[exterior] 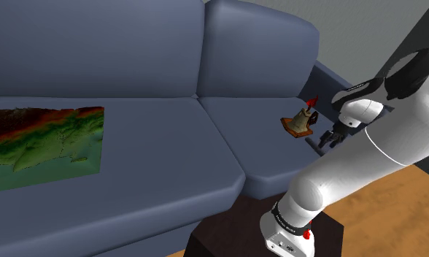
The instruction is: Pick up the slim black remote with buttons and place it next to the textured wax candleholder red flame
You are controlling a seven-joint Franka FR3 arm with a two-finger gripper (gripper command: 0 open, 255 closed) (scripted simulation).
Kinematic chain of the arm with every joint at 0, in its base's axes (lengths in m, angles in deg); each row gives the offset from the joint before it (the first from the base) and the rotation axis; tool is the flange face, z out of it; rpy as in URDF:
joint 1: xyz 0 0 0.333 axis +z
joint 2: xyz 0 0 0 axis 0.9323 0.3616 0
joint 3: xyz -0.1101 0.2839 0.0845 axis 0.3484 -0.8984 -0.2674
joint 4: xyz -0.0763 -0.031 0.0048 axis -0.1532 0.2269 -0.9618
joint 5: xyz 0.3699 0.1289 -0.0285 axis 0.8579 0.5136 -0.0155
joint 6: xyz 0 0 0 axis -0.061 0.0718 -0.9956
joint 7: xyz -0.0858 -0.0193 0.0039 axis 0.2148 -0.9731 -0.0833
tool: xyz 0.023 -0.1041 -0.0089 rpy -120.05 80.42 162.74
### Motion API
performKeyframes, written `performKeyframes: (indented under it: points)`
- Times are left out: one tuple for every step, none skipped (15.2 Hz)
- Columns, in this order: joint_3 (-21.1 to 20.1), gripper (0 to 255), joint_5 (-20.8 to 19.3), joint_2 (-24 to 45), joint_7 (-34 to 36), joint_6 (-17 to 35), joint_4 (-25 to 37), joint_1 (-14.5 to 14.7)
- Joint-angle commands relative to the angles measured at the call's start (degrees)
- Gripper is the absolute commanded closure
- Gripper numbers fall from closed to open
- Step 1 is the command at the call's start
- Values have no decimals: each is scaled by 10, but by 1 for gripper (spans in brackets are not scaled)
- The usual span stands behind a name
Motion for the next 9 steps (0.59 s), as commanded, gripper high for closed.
performKeyframes:
  points:
    - [-44, 0, -28, -34, 23, -42, 18, -34]
    - [-57, 0, -34, -44, 29, -60, 27, -43]
    - [-57, 0, -34, -44, 29, -60, 27, -43]
    - [-57, 0, -34, -44, 29, -60, 27, -43]
    - [-57, 0, -34, -44, 29, -60, 27, -43]
    - [-57, 0, -34, -44, 29, -60, 27, -43]
    - [-57, 0, -34, -44, 29, -60, 27, -43]
    - [-57, 0, -34, -44, 29, -60, 27, -43]
    - [-57, 0, -34, -44, 29, -60, 27, -43]
